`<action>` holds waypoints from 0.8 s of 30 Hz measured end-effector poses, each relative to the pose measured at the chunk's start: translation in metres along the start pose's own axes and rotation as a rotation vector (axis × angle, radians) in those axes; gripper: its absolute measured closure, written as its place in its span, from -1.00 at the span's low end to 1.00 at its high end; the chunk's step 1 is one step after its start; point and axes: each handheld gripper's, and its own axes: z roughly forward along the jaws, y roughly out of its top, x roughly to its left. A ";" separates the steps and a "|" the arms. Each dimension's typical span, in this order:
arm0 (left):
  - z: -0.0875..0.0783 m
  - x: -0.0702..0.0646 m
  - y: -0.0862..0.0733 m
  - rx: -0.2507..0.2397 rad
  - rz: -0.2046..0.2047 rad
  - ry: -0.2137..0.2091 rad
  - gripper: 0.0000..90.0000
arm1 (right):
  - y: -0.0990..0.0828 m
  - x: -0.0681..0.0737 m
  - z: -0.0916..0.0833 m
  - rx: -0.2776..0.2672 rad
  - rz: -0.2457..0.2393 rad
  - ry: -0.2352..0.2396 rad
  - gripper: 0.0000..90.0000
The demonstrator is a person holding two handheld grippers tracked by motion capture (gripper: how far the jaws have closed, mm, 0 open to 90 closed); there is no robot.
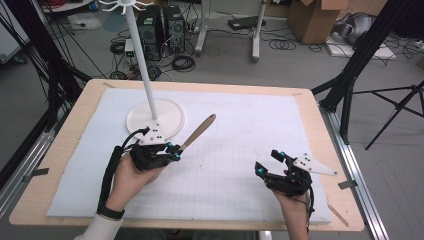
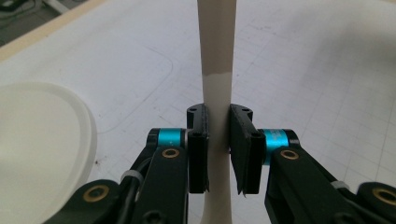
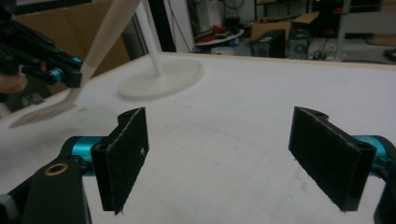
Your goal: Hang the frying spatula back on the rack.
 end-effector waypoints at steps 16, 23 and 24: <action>-0.040 -0.014 -0.013 -0.255 -0.025 0.060 0.72 | 0.037 0.070 0.057 -0.049 -0.046 0.181 -0.53; -0.038 -0.022 -0.015 -0.276 -0.019 0.063 0.72 | 0.054 0.096 0.082 -0.061 -0.025 0.251 -0.44; -0.038 -0.022 -0.015 -0.276 -0.019 0.063 0.72 | 0.054 0.096 0.082 -0.061 -0.025 0.251 -0.44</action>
